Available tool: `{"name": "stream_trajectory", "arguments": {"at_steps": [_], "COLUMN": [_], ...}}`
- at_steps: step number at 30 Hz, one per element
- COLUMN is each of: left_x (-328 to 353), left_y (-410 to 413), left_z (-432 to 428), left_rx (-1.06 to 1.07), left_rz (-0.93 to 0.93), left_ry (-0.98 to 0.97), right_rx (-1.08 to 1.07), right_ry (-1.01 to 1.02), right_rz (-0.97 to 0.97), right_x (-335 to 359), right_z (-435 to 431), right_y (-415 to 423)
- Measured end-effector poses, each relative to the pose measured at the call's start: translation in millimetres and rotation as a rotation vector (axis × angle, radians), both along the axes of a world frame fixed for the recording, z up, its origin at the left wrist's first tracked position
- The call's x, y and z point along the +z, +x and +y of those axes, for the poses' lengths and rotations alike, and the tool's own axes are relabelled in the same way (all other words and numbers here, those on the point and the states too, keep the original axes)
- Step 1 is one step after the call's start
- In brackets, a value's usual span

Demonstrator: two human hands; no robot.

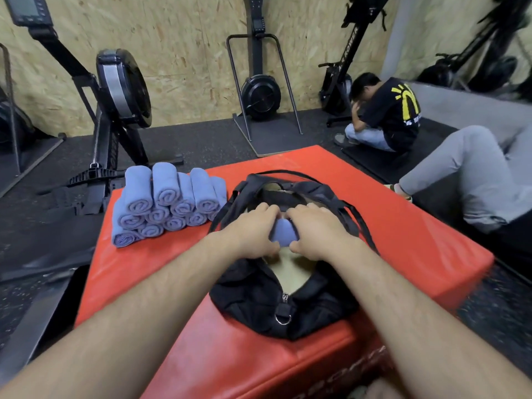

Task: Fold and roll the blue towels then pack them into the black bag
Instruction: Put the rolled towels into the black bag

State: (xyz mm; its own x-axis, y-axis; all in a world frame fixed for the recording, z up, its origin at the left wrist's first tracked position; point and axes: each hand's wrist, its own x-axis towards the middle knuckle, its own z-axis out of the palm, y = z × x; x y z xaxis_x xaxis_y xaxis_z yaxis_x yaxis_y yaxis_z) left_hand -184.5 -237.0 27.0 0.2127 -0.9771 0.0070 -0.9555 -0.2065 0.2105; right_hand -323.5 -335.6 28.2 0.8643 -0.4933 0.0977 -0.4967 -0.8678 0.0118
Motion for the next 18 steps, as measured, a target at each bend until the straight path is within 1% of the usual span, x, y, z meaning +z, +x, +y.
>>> {"name": "stream_trajectory", "arguments": {"at_steps": [4, 7, 9, 12, 16, 18], "left_x": [-20.7, -38.7, -48.7, -62.5, -72.9, -74.3], "left_y": [1.1, 7.7, 12.4, 15.9, 19.4, 22.2], "left_z": [-26.7, -42.9, -52.8, -66.6, -79.2, -84.2], "left_rx": [0.012, 0.053, 0.088, 0.130, 0.142, 0.152], "left_rz": [-0.251, -0.366, -0.379, -0.323, -0.305, -0.318], "left_ry": [0.012, 0.027, 0.015, -0.010, -0.051, -0.050], "right_rx": [-0.051, -0.092, -0.118, -0.187, -0.299, -0.337], "right_ry": [-0.057, -0.126, -0.158, -0.186, 0.004, 0.046], "right_rz": [0.028, 0.020, -0.017, -0.062, -0.097, -0.114], "right_x": [-29.1, -49.6, -59.7, -69.0, -70.7, -69.9], "right_z": [-7.5, -15.2, -21.2, -28.0, -34.8, -37.2], "right_y": [21.6, 39.3, 46.9, 52.9, 59.4, 60.7]}}
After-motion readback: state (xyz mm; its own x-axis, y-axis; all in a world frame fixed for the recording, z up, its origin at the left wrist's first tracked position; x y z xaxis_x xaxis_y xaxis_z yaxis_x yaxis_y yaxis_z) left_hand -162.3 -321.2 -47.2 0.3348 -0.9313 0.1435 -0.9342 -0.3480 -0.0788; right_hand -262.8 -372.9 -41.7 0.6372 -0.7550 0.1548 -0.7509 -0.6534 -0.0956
